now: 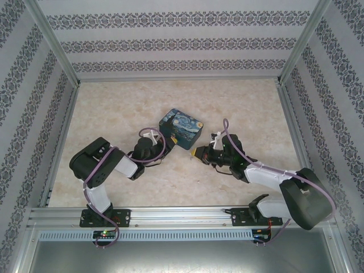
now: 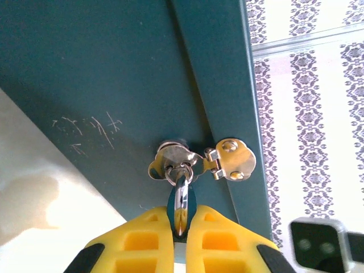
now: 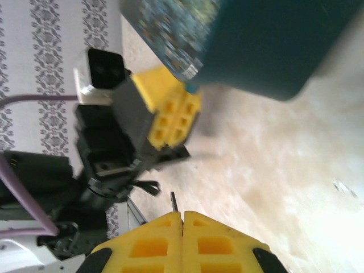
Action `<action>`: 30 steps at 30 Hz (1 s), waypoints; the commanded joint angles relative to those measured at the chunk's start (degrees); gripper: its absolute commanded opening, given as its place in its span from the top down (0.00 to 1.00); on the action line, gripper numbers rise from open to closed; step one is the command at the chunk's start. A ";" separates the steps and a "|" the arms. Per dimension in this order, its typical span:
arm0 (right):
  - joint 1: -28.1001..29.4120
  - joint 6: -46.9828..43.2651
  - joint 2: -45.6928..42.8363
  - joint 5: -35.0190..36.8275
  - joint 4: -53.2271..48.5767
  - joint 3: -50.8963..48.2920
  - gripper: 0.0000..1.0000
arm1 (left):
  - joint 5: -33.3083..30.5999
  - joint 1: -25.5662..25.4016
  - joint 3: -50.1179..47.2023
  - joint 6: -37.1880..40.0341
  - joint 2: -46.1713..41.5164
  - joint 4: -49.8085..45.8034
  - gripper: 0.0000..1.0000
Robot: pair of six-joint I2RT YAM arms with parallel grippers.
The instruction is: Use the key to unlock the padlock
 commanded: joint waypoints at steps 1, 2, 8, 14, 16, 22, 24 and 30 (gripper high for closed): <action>1.46 1.26 -2.05 4.40 1.49 -3.38 1.00 | 1.74 -0.33 -0.85 -3.26 -2.28 0.77 1.00; 1.72 1.85 -1.96 5.07 1.95 -3.80 1.00 | 2.05 -0.36 -1.02 -3.98 -2.54 1.37 1.00; 3.51 5.17 1.49 7.44 3.69 -1.45 1.00 | 1.62 -0.93 -1.95 -8.69 -3.43 4.32 1.00; 5.28 9.00 4.59 10.15 4.72 1.93 1.00 | -1.26 -2.70 -2.85 -13.06 -4.39 6.01 1.00; 5.59 9.80 5.13 11.29 5.28 2.12 1.00 | -2.13 -3.43 -2.85 -13.83 -4.66 6.16 1.00; 5.97 10.52 5.97 12.68 5.17 2.85 1.00 | -4.39 -4.63 -2.87 -15.87 -5.06 5.91 1.00; 6.01 10.99 6.23 13.31 5.19 2.79 1.00 | -5.00 -4.92 -2.93 -16.60 -5.11 6.11 1.00; 6.03 12.28 6.59 14.62 5.70 3.00 1.00 | -6.53 -5.94 -3.17 -18.03 -5.32 6.37 1.00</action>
